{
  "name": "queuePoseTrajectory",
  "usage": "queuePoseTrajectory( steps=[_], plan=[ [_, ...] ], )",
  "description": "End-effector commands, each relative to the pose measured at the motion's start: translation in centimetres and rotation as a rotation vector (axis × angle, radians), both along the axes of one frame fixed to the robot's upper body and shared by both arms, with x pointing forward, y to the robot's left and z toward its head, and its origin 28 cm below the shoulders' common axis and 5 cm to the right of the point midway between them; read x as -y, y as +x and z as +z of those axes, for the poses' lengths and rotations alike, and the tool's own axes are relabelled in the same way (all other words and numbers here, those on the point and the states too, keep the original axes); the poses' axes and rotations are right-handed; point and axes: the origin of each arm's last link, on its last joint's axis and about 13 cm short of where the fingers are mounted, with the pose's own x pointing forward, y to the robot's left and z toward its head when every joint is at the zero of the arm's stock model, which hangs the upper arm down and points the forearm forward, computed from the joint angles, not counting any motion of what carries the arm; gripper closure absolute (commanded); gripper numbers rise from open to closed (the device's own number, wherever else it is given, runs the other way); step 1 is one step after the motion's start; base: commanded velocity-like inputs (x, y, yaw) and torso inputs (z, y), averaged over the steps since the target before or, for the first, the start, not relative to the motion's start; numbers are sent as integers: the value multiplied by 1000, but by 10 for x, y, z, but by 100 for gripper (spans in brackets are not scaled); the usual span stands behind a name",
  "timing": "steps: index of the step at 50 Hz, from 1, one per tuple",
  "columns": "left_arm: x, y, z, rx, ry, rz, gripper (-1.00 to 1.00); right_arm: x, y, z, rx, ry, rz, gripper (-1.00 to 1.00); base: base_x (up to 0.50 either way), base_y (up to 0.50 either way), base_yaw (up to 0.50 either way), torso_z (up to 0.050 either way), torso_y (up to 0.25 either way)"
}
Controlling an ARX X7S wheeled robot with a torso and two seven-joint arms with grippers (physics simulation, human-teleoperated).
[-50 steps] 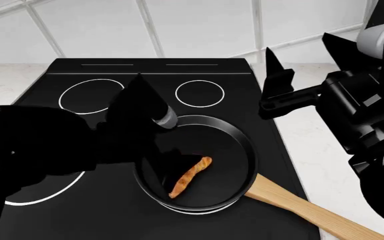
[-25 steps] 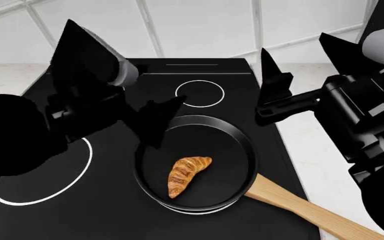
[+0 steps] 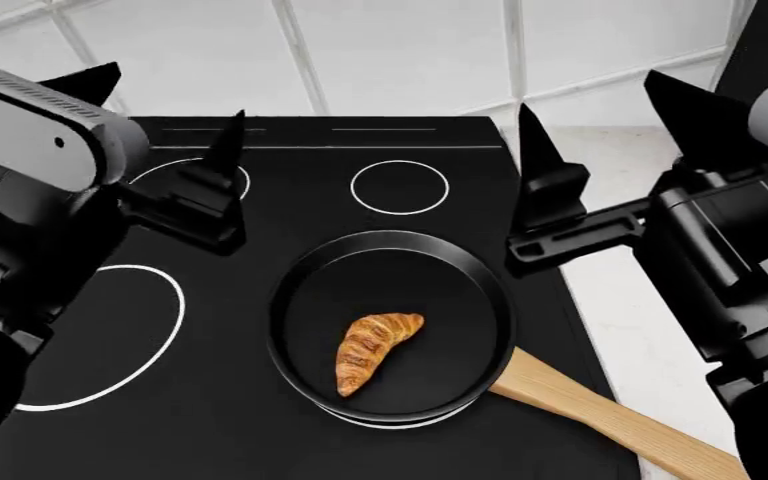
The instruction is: Pick the croissant and place it on the pan. Then turn on the stove to warm the croissant.
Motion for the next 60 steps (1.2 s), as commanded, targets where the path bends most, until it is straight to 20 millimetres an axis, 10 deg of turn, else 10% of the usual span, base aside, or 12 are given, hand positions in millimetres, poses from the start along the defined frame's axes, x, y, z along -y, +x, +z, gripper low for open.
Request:
queuePoseTrajectory(
  steps=[1,30,60],
  plan=[
    [-4,-19,-16,52,20,131,-100,-2,-6,1,18,2,7,-100,0,0,0,0,0],
    [-7,-14,-37,97,-96,108,-100,-6,11,-3,-13,39,16,-100,-4,0,0,0,0],
    [-12,-9,-38,103,-124,126,-100,-8,10,-5,-12,42,14,-100,-493,0,0,0,0]
  ],
)
